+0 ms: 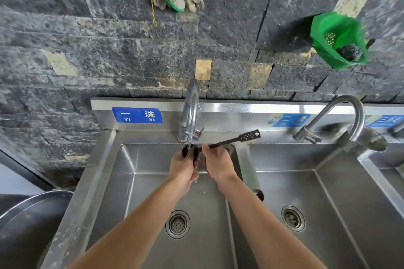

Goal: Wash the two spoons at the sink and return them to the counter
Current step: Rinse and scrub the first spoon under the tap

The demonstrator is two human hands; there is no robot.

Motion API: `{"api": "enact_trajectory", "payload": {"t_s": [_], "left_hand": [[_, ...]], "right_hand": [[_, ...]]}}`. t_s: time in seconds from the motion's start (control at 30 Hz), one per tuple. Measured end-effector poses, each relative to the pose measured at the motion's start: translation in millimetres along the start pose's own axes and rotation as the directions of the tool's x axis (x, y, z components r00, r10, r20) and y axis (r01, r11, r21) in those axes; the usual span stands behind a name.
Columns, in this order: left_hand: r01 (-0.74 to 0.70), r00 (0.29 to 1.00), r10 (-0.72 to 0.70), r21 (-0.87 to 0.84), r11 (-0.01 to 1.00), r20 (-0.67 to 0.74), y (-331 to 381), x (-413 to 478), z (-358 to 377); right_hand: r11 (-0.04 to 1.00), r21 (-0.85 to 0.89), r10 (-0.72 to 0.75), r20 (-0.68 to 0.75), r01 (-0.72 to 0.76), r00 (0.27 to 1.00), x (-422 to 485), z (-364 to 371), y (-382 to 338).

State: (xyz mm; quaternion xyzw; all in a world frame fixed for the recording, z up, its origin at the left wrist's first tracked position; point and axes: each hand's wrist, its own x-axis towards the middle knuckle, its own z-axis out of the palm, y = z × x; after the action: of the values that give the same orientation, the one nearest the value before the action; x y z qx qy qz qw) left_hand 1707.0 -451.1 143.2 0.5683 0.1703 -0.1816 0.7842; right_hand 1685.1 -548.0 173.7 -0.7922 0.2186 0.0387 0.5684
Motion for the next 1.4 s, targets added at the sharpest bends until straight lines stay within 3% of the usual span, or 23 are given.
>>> {"api": "enact_trajectory", "payload": {"t_s": [0.1, 0.27, 0.33, 0.4, 0.47, 0.5, 0.57, 0.63, 0.67, 0.73, 0.87, 0.97, 1.07, 1.2, 1.3, 1.4], "left_hand": [[-0.059, 0.998, 0.058, 0.046, 0.997, 0.02, 1, 0, -4], [0.018, 0.996, -0.022, 0.053, 0.998, 0.081, 8, 3, -16], [-0.057, 0.995, 0.035, 0.227, 0.972, 0.098, 11, 8, -25], [-0.234, 0.971, 0.165, 0.57, 0.788, 0.171, 15, 12, -35], [-0.329, 0.944, 0.229, 0.737, 0.591, 0.238, 18, 15, -42], [-0.318, 0.948, 0.219, 0.742, 0.591, 0.231, 20, 15, -43], [-0.21, 0.977, 0.144, 0.637, 0.742, 0.154, 23, 15, -41], [-0.046, 0.998, 0.026, 0.362, 0.931, 0.058, 23, 13, -31], [0.021, 0.999, -0.027, 0.221, 0.975, 0.025, 23, 11, -25], [0.083, 0.996, -0.084, 0.078, 0.993, 0.013, 22, 7, -17], [0.02, 0.998, -0.032, 0.196, 0.98, 0.056, 16, 1, -18], [-0.13, 0.991, 0.1, 0.477, 0.869, 0.088, 15, 3, -23], [-0.31, 0.936, 0.327, 0.745, 0.591, 0.129, 14, 5, -26], [-0.322, 0.875, 0.467, 0.876, 0.361, 0.129, 13, 5, -30], [-0.302, 0.877, 0.459, 0.904, 0.304, 0.138, 16, 4, -31], [-0.239, 0.941, 0.324, 0.871, 0.43, 0.098, 20, 3, -33]], "right_hand": [[0.997, 0.066, 0.033, 0.023, -0.034, 0.999, 6, 1, -7], [0.933, 0.335, 0.1, 0.098, -0.127, 0.99, 13, 0, -13], [0.903, 0.414, 0.07, 0.127, -0.117, 0.989, 14, 1, -14], [0.918, 0.392, 0.015, 0.131, -0.066, 0.991, 16, 1, -12], [0.952, 0.306, -0.058, 0.144, 0.011, 0.988, 17, 1, -9], [0.962, 0.27, -0.09, 0.149, 0.047, 0.985, 18, 3, -8], [0.97, 0.216, -0.142, 0.131, 0.111, 0.981, 19, 8, -6], [0.975, 0.145, -0.182, 0.09, 0.168, 0.979, 19, 16, -4], [0.977, 0.123, -0.184, 0.076, 0.174, 0.98, 19, 20, -3], [0.983, 0.062, -0.173, 0.027, 0.171, 0.985, 20, 27, 1], [0.96, -0.196, -0.211, -0.041, 0.199, 0.977, 25, 26, 7], [0.941, -0.239, -0.256, -0.049, 0.238, 0.965, 23, 26, 5], [0.949, -0.217, -0.259, -0.114, 0.23, 0.959, 21, 29, 5], [0.964, -0.185, -0.214, -0.119, 0.19, 0.969, 16, 34, 4], [0.964, -0.21, -0.162, 0.02, 0.163, 0.987, 16, 34, 0], [0.974, -0.176, -0.13, 0.09, 0.144, 0.987, 14, 32, -1]]}}
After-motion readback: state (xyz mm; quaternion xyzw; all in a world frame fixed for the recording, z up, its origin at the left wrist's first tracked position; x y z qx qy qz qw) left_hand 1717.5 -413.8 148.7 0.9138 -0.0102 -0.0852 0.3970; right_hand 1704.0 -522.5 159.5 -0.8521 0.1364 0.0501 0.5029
